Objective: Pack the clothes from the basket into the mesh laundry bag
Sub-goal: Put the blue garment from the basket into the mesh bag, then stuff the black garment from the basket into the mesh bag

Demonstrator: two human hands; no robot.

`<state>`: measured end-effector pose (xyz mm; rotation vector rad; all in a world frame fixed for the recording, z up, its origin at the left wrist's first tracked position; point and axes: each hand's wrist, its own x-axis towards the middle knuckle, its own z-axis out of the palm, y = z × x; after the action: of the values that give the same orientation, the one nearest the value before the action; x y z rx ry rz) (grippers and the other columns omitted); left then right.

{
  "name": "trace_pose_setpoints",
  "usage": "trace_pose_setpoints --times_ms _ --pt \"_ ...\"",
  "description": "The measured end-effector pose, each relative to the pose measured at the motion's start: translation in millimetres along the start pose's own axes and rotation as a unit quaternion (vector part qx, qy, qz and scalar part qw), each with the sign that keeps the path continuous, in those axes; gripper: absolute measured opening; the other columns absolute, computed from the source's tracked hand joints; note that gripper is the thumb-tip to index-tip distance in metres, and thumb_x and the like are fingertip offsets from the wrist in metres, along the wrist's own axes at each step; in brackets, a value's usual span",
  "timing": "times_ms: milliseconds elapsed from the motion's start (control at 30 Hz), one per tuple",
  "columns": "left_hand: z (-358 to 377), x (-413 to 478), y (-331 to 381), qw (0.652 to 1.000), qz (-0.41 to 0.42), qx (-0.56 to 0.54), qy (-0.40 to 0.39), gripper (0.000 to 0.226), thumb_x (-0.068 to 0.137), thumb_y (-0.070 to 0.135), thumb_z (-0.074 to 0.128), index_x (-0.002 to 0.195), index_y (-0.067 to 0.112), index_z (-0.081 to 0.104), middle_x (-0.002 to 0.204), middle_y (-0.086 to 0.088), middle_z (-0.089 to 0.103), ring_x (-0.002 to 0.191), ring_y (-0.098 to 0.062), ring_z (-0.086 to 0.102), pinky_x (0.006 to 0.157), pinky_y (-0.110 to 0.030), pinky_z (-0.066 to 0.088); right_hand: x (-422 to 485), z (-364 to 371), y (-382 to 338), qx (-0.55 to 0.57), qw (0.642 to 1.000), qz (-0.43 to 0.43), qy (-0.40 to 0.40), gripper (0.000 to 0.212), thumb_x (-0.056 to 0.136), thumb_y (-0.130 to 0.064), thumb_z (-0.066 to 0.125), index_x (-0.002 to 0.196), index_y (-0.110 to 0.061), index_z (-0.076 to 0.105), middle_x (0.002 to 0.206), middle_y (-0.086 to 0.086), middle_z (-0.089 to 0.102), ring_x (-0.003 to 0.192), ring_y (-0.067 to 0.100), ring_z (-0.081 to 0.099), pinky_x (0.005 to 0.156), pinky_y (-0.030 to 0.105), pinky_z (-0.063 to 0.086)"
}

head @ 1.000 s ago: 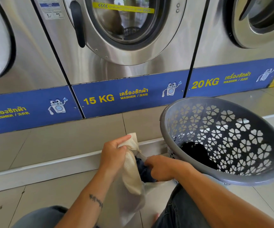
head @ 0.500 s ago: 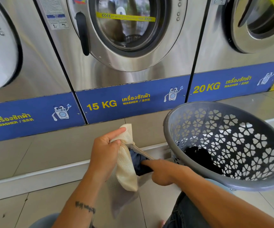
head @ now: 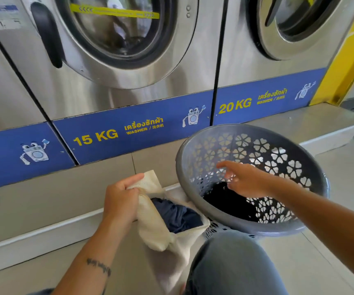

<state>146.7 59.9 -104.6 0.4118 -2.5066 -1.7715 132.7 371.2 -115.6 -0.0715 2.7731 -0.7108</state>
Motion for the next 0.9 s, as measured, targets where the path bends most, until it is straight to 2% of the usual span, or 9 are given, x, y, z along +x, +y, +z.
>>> trace_pose_setpoints --times_ms 67,200,300,400,533,600,667,800,900 --pt "18.1 5.5 -10.1 0.999 -0.028 0.02 -0.006 0.054 0.085 -0.007 0.042 0.115 0.025 0.073 0.096 0.003 0.07 0.059 -0.005 0.049 0.047 -0.009 0.04 10.9 12.8 20.6 -0.062 0.997 0.022 -0.051 0.065 0.094 -0.014 0.057 0.152 -0.032 0.035 0.147 0.006 0.052 0.126 0.025 0.054 0.102 0.031 0.04" --pt "46.5 17.3 -23.2 0.997 -0.048 0.064 -0.019 0.051 0.086 0.003 0.045 0.106 0.042 0.073 0.117 -0.019 0.068 0.048 -0.016 0.047 0.048 -0.032 0.046 37.5 37.9 50.1 -0.146 0.98 0.054 -0.121 0.073 0.096 -0.027 0.059 0.159 -0.028 0.023 0.158 0.011 0.038 0.143 0.031 0.039 0.111 0.037 0.036" --pt "57.6 29.9 -28.1 0.995 -0.035 0.089 -0.017 0.048 0.091 0.006 0.046 0.114 0.039 0.07 0.116 -0.024 0.067 0.044 -0.013 0.044 0.042 -0.029 0.044 59.8 56.4 65.9 -0.213 0.96 0.068 -0.168 0.077 0.093 -0.031 0.06 0.159 -0.032 0.02 0.155 0.012 0.038 0.14 0.035 0.042 0.108 0.043 0.041" --pt "64.4 42.9 -35.8 0.994 -0.035 0.095 -0.039 0.047 0.091 0.006 0.048 0.122 0.035 0.067 0.107 -0.007 0.072 0.039 -0.01 0.037 0.04 -0.022 0.035 88.0 73.7 74.9 -0.278 0.931 0.074 -0.226 0.086 0.089 -0.041 0.064 0.16 -0.036 0.015 0.156 0.011 0.035 0.139 0.037 0.042 0.104 0.045 0.043" --pt "74.5 70.1 -46.9 0.993 -0.045 0.093 -0.055 0.043 0.092 0.006 0.051 0.122 0.033 0.067 0.124 0.006 0.064 0.053 -0.003 0.048 0.048 -0.013 0.039 137.0 95.7 85.1 -0.307 0.911 0.076 -0.265 0.101 0.08 -0.054 0.068 0.159 -0.041 0.006 0.161 0.012 0.026 0.144 0.04 0.034 0.108 0.048 0.042" --pt "81.1 80.2 -50.9 0.994 -0.046 0.078 -0.056 0.041 0.093 0.006 0.053 0.122 0.03 0.067 0.125 0.009 0.062 0.078 0.002 0.057 0.067 -0.008 0.042 156.9 112.0 91.3 -0.318 0.903 0.074 -0.279 0.11 0.074 -0.059 0.071 0.158 -0.044 0.002 0.164 0.012 0.016 0.148 0.045 0.022 0.111 0.054 0.039" --pt "87.0 85.8 -56.9 0.995 -0.047 0.065 -0.058 0.037 0.093 0.008 0.056 0.121 0.028 0.069 0.121 0.01 0.064 0.103 -0.005 0.057 0.085 -0.016 0.04 169.8 130.7 99.1 -0.329 0.893 0.079 -0.296 0.12 0.069 -0.06 0.075 0.156 -0.047 -0.006 0.168 0.009 0.001 0.151 0.048 0.007 0.112 0.059 0.035" --pt "89.7 93.3 -73.2 0.995 -0.068 0.029 -0.061 0.032 0.093 0.013 0.059 0.115 0.032 0.071 0.111 0.017 0.064 0.107 -0.005 0.055 0.077 -0.009 0.035 179.2 170.2 117.3 -0.337 0.874 0.102 -0.334 0.133 0.062 -0.065 0.079 0.153 -0.051 -0.018 0.167 0.005 -0.02 0.151 0.05 -0.01 0.11 0.074 0.027" --pt "86.4 97.8 -82.5 0.995 -0.073 0.017 -0.066 0.028 0.093 0.018 0.061 0.112 0.037 0.071 0.104 0.029 0.062 0.097 0.004 0.056 0.074 -0.009 0.034 176.6 198.6 129.3 -0.349 0.869 0.092 -0.338 0.13 0.063 -0.066 0.077 0.155 -0.048 -0.012 0.165 0.013 -0.005 0.146 0.056 0.007 0.107 0.066 0.037"
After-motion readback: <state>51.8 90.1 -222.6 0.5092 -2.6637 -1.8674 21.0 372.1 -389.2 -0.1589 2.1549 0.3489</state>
